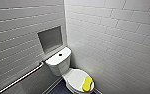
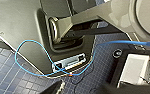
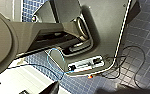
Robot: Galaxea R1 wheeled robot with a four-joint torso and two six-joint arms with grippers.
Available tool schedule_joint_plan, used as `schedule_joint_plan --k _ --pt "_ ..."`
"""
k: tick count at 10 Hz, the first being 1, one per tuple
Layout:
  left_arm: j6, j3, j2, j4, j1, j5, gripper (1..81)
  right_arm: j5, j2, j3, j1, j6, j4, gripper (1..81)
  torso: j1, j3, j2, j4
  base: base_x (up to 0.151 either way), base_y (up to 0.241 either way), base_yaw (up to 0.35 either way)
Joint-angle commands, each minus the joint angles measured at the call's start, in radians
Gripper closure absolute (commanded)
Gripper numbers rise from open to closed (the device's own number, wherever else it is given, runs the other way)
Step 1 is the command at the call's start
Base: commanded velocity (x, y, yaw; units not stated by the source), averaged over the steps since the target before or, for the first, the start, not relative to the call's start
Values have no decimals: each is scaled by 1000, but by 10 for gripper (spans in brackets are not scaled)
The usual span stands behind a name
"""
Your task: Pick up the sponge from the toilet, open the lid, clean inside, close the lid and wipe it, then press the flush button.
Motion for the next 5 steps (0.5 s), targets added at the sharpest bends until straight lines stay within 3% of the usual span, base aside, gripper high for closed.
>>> schedule_joint_plan --k 1,2,5 --pt "9 -4 -4 -1 4 65 10 -20 -244 280 66 51 29 10 64 0 -100 0 0 0 0" --pt "9 -33 5 -7 6 65 10 -16 -287 312 88 85 29 10 70 -67 -109 0 0 0 0" --pt "8 -96 36 -11 13 65 10 -3 -393 359 166 183 29 10 118 -141 -185 0 0 0 0"
